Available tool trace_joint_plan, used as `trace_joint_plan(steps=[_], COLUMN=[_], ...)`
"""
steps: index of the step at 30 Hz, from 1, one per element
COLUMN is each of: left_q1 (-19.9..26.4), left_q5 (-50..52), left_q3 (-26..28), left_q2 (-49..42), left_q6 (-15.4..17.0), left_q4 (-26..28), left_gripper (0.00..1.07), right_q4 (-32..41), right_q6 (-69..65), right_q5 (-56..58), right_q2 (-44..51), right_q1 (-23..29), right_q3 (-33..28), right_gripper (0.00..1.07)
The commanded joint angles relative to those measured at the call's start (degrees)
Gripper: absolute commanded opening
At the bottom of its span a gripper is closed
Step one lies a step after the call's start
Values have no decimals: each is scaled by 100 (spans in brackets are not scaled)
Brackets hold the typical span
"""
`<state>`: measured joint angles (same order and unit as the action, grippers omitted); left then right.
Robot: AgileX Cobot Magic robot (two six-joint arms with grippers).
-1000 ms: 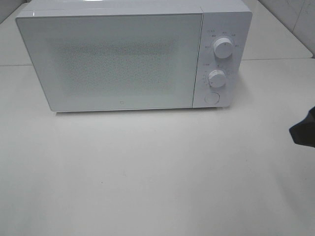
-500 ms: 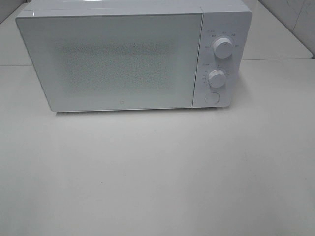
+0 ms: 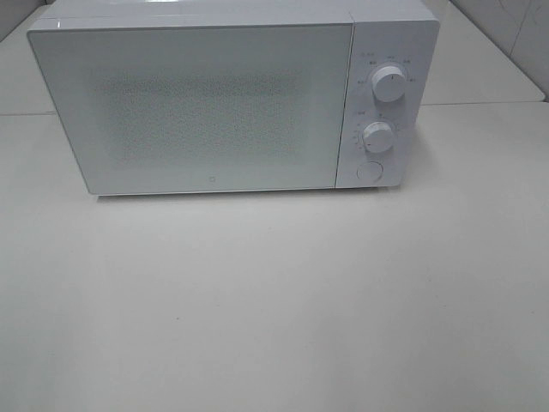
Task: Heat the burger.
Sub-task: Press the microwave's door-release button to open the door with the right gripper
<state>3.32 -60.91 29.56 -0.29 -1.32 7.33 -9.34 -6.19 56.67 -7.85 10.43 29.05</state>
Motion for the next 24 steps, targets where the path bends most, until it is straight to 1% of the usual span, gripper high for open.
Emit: trace_joint_plan(steps=[1, 3, 7, 9, 24], left_q1=[0, 0, 0, 0, 0], left_q5=[-34, -34, -34, -34, -34], left_q3=[-6, -6, -6, -6, -6], left_q2=[-97, -97, -97, -97, -74], left_q6=[-6, -6, -6, -6, -6], left_q4=[34, 34, 34, 34, 34], left_gripper=[85, 85, 85, 85, 85], right_q4=[17, -6, -6, -17, -52], right_q6=[17, 17, 17, 17, 11], right_q5=[-138, -149, -149, -149, -172], right_q2=[229, 493, 716, 991, 974], right_q1=[-132, -281, -390, -453, -453], right_q3=[-74, -86, -86, -97, -57], right_gripper=[76, 76, 76, 76, 76])
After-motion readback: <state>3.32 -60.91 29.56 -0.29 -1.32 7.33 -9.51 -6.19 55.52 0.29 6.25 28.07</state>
